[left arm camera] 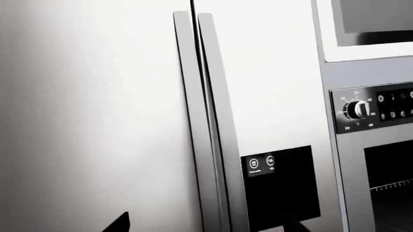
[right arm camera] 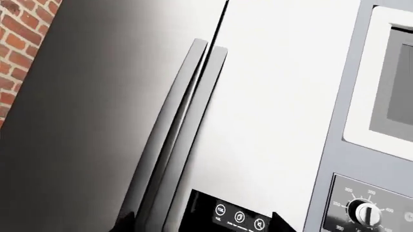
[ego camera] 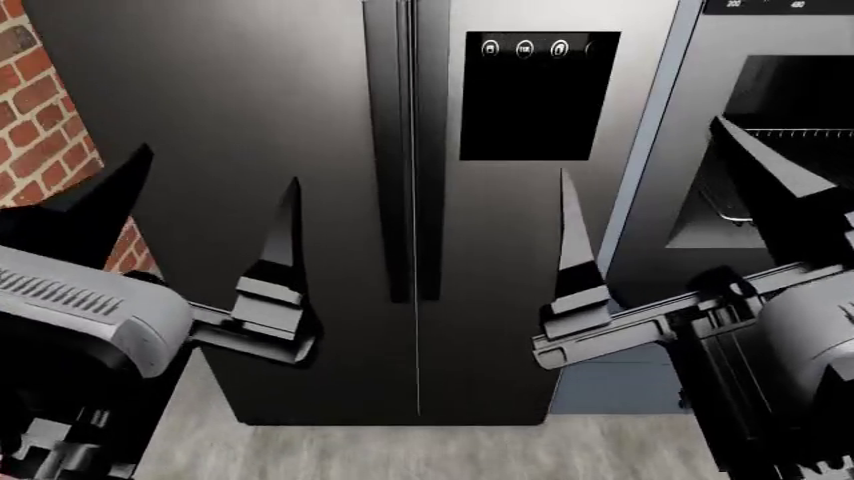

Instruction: Fully slide the oven rack out.

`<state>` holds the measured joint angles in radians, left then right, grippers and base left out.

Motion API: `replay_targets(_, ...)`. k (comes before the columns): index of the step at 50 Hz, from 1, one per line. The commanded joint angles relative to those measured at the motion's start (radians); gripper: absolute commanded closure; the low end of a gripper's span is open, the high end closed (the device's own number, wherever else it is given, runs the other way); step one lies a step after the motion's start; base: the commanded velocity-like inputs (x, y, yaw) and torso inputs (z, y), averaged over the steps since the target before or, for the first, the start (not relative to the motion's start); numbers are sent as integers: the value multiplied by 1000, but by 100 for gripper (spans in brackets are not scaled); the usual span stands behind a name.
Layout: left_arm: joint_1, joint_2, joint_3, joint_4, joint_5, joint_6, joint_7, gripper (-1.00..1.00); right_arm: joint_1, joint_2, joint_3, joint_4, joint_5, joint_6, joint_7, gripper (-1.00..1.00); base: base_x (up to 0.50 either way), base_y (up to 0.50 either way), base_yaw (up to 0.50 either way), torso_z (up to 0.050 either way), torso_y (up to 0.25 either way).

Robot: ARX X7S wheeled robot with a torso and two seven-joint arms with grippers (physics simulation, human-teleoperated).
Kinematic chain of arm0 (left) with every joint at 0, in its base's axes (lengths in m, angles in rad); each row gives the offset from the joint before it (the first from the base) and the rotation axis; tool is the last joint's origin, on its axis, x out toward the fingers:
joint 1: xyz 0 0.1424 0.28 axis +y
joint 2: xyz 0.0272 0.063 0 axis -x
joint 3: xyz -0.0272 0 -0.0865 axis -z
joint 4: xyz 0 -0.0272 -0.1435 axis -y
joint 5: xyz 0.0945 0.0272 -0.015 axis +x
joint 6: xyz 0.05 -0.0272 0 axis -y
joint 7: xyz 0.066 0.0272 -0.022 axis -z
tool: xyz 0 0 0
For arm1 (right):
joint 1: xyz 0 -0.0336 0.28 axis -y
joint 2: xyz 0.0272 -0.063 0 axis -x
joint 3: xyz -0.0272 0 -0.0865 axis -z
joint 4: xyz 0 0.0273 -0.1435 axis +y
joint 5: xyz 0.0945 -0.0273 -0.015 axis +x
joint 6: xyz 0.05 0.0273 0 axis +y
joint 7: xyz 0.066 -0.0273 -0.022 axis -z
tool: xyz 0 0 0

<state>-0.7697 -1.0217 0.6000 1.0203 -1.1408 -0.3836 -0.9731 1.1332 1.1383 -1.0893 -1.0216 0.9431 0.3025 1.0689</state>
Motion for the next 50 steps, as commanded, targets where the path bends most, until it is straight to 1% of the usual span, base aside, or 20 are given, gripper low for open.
replay_targets(1, -257, -208, 261, 22, -139, 145, -167, -100, 575, 202, -591, -25, 167, -172, 198, -100, 0, -500, 0, 0, 0)
replay_targets(4, -265, -218, 269, 22, -117, 130, -190, -100, 650, 220, -667, -25, 163, -182, 183, -100, 0, -500, 0, 0, 0)
replay_targets(7, -241, -233, 275, 17, -92, 166, -179, -100, 709, 245, -728, -24, 166, -195, 172, -100, 0, -500, 0, 0, 0)
replay_targets(11, -224, -252, 277, 15, -67, 195, -170, -100, 732, 260, -761, -17, 185, -229, 143, -100, 0, -500, 0, 0, 0)
replay_targets(20, -225, -238, 288, -8, -94, 200, -153, -100, 716, 269, -769, 10, 196, -277, 122, -100, 0, -500, 0, 0, 0)
replay_targets(25, -232, -242, 285, -9, -100, 203, -154, -100, 720, 273, -764, 11, 202, -274, 119, -100, 0, -500, 0, 0, 0)
replay_targets(31, -259, -217, 284, -13, -117, 178, -160, -100, 721, 277, -760, 11, 208, -276, 118, -100, 0, -500, 0, 0, 0)
replay_targets(41, -293, -214, 276, -12, -156, 159, -162, -100, 753, 284, -734, 7, 264, -253, 111, -100, 0, -500, 0, 0, 0)
replay_targets(50, -304, -198, 280, -18, -160, 145, -162, -100, 748, 281, -734, 11, 264, -248, 113, -100, 0, -500, 0, 0, 0)
